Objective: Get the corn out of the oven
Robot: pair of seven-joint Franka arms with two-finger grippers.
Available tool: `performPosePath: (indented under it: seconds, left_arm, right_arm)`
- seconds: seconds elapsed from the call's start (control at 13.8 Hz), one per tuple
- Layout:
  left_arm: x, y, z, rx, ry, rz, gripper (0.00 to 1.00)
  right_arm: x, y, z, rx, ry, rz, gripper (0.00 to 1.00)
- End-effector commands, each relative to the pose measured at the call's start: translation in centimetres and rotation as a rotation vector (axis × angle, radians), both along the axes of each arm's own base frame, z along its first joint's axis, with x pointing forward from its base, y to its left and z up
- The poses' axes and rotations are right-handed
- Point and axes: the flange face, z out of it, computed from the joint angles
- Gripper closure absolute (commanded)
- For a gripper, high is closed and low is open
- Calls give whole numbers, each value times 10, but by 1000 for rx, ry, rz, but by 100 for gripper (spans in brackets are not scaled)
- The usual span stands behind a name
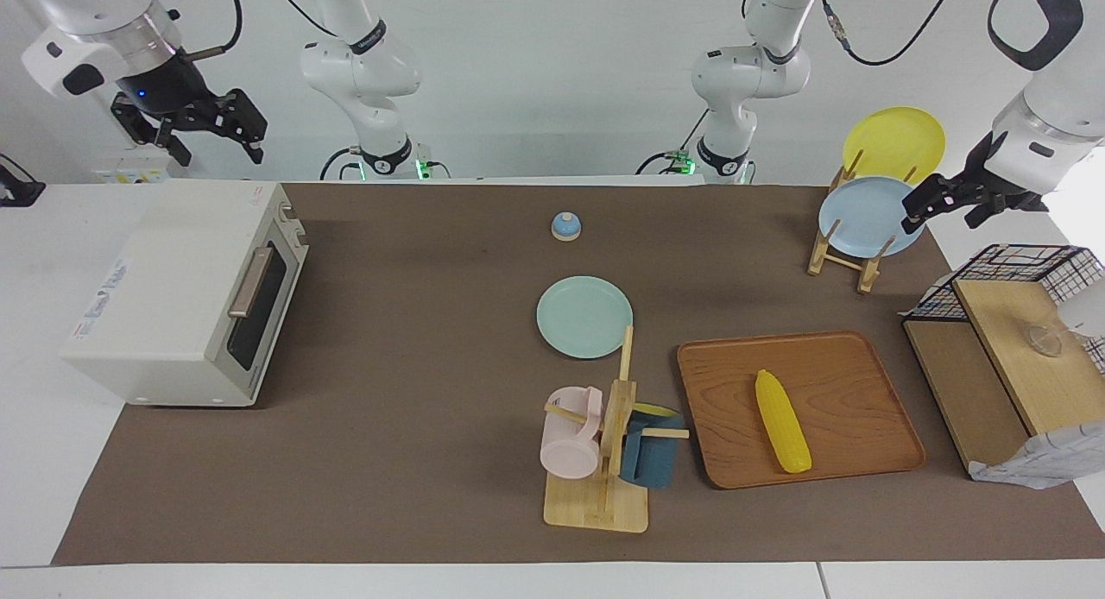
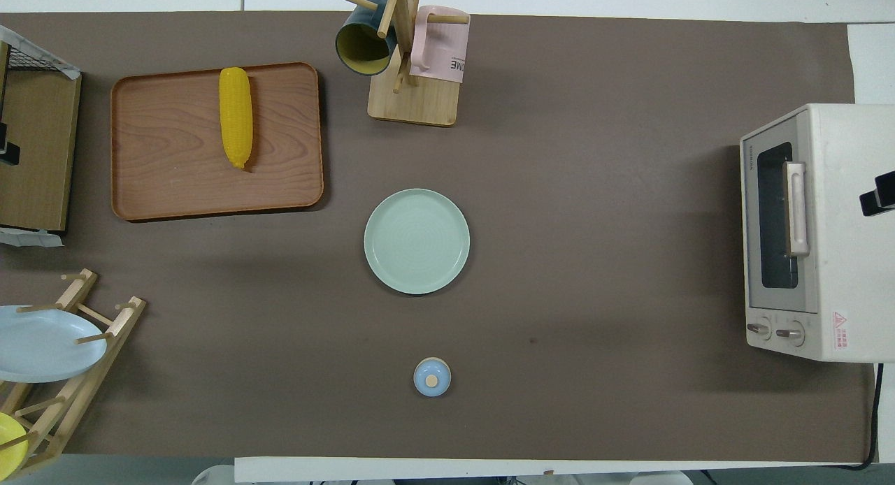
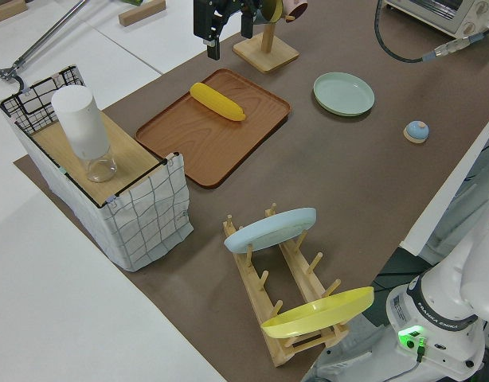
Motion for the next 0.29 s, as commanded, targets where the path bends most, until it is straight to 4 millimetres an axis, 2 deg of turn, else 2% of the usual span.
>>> performPosePath:
  seconds: [0.0,0.07,0.14,0.22]
  left_arm:
    - [0,-8,-8,-2,15,-24,0]
    - [-1,-9,-6,-3,15,-22,0]
    - [-9,-8,8,-6,-2,-21,0]
    - [-13,-8,12,-6,-4,-20,0]
  right_arm:
    - [-1,-9,3,-16,6,-20,0]
    - [-2,-16,2,-16,8,-34,0]
    - [-2,-22,0,-16,10,-46,0]
    - [-3,-26,-5,-15,16,-53,0]
